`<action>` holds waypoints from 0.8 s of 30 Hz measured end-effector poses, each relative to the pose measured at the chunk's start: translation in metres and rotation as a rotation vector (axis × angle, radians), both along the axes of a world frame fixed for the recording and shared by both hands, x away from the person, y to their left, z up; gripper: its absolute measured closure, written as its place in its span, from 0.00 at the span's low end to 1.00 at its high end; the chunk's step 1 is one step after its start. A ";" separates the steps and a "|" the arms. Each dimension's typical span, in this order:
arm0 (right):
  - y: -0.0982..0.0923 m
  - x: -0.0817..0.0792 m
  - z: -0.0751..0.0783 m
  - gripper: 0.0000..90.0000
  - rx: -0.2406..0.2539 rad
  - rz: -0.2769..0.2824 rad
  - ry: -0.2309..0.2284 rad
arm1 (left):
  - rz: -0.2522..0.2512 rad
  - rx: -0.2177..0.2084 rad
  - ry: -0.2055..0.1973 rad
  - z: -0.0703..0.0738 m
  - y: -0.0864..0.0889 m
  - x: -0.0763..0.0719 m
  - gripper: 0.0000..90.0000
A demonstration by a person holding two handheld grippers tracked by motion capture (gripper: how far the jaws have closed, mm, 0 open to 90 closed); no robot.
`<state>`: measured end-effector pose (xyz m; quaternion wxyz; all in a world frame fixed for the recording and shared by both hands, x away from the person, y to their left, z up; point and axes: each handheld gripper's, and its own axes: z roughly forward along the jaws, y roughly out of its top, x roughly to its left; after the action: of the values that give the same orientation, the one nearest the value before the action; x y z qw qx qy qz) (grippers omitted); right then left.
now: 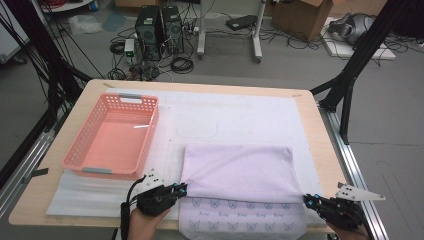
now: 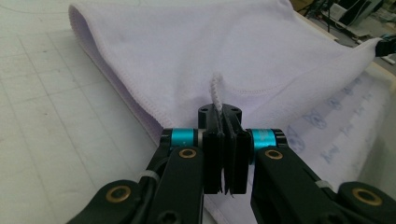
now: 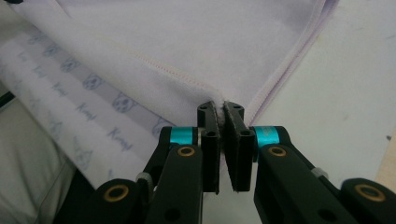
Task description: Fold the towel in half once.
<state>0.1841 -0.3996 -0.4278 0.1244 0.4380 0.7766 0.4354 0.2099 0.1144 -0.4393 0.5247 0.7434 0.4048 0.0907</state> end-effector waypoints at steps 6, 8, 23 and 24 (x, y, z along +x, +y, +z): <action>-0.002 -0.022 0.006 0.95 0.009 0.017 -0.007 | -0.034 0.009 -0.001 0.002 0.003 -0.019 0.96; -0.002 -0.029 0.007 0.95 0.006 0.023 -0.006 | -0.045 0.013 0.000 0.002 0.003 -0.026 0.96; 0.009 0.009 0.017 0.77 0.026 -0.113 -0.084 | 0.025 -0.055 -0.063 0.016 -0.004 0.019 0.52; 0.013 0.017 0.014 0.80 0.014 -0.117 -0.066 | 0.035 -0.053 -0.062 0.016 -0.004 0.026 0.53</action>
<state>0.2010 -0.3866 -0.4139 0.1722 0.4687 0.7422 0.4470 0.2361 0.1108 -0.4235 0.5550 0.7189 0.4034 0.1119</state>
